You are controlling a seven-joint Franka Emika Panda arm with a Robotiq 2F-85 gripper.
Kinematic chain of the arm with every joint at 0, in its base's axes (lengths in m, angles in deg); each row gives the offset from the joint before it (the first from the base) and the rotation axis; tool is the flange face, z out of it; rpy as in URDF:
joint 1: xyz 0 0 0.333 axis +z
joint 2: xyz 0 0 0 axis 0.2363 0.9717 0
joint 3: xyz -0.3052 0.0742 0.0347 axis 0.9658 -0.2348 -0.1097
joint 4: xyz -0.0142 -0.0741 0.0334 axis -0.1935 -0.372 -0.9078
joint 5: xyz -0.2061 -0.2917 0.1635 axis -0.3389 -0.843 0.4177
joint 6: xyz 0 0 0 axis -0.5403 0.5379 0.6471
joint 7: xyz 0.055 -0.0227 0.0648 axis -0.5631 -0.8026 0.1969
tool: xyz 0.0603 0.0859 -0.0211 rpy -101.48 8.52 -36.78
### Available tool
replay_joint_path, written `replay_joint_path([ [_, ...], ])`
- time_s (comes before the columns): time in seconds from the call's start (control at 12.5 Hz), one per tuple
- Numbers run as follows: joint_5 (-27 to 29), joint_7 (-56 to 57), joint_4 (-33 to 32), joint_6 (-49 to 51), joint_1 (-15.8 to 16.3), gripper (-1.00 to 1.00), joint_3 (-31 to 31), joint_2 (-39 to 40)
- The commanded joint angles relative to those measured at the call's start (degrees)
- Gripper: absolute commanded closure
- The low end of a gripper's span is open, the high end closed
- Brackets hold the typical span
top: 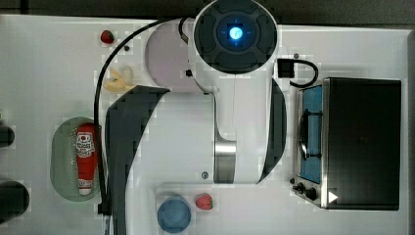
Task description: Pick ketchup from strainer and place it on the table
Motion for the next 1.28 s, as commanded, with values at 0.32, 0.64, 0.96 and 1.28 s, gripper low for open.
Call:
replay_joint_path([
  [0.32, 2.5, -3.0, -6.7, 10.7, -4.4, -1.0, -7.5, -14.9],
  [0.64, 2.5, -3.1, -6.7, 10.5, -3.5, -1.0, -14.7, -13.4],
  [0.96, 2.5, -4.2, -6.8, 6.4, -3.2, -1.0, -23.8, -10.9],
  [1.28, 2.5, -4.2, -8.5, -0.5, -2.9, -1.0, -32.8, -6.8],
])
